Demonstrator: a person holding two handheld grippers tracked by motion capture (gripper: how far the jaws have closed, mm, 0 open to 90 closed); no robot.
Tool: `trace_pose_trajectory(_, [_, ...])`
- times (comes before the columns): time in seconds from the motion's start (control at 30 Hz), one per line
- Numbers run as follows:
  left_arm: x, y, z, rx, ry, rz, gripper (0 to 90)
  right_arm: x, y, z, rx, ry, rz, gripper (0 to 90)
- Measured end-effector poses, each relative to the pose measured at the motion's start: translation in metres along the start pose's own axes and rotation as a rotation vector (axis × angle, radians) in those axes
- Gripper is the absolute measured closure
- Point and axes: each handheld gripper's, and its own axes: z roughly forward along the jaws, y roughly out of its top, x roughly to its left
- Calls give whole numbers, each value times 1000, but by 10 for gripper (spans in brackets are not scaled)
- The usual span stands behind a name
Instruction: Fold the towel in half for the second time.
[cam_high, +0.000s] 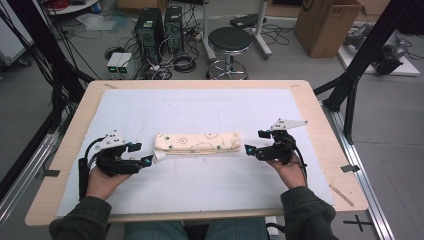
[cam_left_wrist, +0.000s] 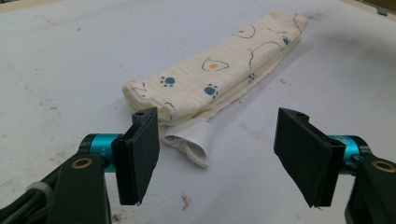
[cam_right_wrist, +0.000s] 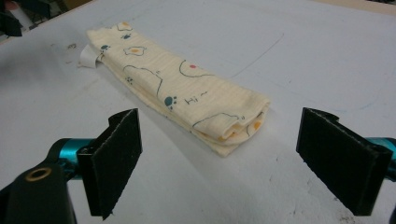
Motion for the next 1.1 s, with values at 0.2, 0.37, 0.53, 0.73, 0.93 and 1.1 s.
trace_pose_trajectory(0.2, [-4, -3, -3, 4, 9, 12, 315, 0, -7, -4, -7, -9, 3, 128])
trace_pose_trajectory(0.37, [-4, -11, -5, 5, 12, 2, 313, 2, -13, -6, -5, -4, 6, 127])
trace_pose_trajectory(0.53, [-5, -17, -8, 11, 13, 0, 310, 5, -21, -7, 11, 0, 4, 126])
trace_pose_trajectory(0.73, [-7, -25, -12, 24, 16, -5, 304, 10, -31, -11, 7, 1, -2, 125])
trace_pose_trajectory(0.93, [-12, -30, -16, 34, 29, 2, 301, 12, -40, -19, 6, -3, 2, 125])
trace_pose_trajectory(1.1, [-16, -34, -20, 44, 36, 21, 298, 12, -49, -26, 11, -7, 7, 125])
